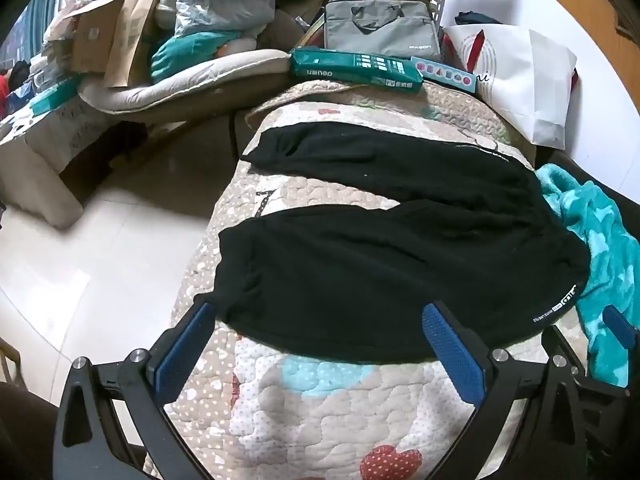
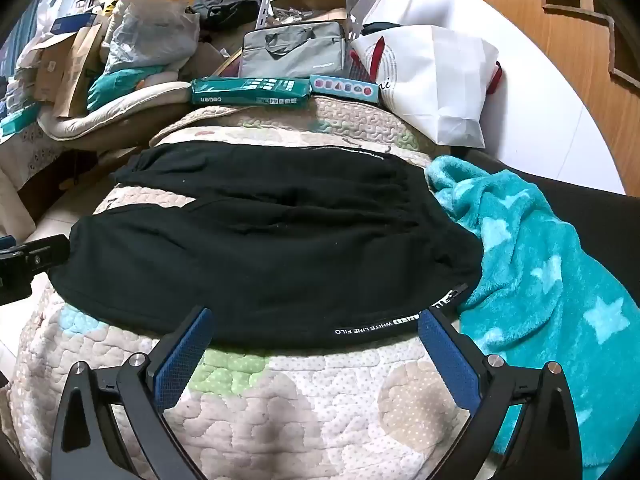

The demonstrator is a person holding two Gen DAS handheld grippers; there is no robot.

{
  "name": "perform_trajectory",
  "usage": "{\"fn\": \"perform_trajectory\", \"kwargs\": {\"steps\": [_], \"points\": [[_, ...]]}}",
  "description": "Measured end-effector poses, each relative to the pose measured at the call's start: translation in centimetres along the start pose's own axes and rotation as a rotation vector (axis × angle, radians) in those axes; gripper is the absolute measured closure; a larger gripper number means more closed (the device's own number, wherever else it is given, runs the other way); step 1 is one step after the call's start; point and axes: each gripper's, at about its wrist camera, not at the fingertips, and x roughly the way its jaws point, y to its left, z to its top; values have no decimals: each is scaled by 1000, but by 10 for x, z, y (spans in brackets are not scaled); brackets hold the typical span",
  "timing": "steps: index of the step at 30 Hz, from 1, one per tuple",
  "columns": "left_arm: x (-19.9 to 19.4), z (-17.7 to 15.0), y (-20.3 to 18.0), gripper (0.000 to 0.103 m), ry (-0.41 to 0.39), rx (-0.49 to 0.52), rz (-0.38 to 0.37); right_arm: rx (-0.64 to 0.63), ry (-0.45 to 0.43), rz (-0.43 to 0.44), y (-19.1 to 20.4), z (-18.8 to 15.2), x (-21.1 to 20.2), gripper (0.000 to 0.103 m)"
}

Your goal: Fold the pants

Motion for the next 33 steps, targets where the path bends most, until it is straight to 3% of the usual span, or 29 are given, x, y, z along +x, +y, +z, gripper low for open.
{"fn": "perform_trajectory", "kwargs": {"steps": [33], "points": [[17, -12, -11, 0, 80, 53, -20, -16, 67, 4, 1, -8, 13, 0]]}}
